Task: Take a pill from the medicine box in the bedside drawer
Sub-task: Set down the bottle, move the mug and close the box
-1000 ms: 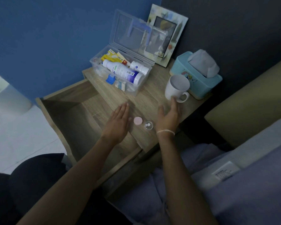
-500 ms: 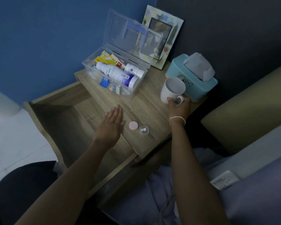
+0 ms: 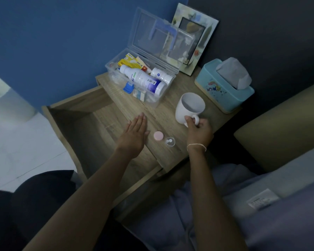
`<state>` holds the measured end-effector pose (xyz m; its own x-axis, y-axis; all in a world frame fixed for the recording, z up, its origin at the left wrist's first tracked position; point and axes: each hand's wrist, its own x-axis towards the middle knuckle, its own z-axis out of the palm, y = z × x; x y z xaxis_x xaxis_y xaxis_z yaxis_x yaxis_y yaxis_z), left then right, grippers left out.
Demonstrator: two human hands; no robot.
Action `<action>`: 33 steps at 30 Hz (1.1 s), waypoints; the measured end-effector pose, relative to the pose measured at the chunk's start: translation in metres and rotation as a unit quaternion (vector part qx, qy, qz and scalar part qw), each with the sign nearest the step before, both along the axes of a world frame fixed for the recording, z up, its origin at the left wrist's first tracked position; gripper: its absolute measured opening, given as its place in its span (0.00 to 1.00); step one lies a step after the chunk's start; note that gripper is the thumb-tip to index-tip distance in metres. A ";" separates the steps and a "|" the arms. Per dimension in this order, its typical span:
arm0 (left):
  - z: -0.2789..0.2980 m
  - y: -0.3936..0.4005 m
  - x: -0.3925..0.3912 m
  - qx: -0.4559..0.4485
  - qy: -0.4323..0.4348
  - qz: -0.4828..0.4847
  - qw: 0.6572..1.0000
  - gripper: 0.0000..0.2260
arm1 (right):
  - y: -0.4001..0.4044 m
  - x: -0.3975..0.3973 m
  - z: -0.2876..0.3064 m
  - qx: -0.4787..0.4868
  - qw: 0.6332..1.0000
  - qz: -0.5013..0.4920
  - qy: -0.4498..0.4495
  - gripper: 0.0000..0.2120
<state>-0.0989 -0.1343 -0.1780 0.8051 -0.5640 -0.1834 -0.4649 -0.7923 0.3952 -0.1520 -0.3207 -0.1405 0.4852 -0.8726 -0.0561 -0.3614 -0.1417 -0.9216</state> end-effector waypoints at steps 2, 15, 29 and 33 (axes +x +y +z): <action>0.000 0.000 0.000 0.005 -0.001 0.000 1.000 0.25 | 0.010 -0.008 0.000 -0.017 1.000 0.004 0.006 0.15; 0.002 0.000 0.000 0.008 0.007 -0.001 1.000 0.25 | 0.024 -0.040 -0.005 -0.101 0.995 0.021 0.002 0.13; 0.014 0.004 0.017 -0.106 -0.042 0.049 0.992 0.25 | 0.016 0.028 0.070 -0.139 0.985 0.083 -0.051 0.35; 0.038 -0.001 0.059 -0.128 -0.122 0.057 0.983 0.25 | 0.000 0.104 0.091 -0.206 0.963 0.169 -0.049 0.32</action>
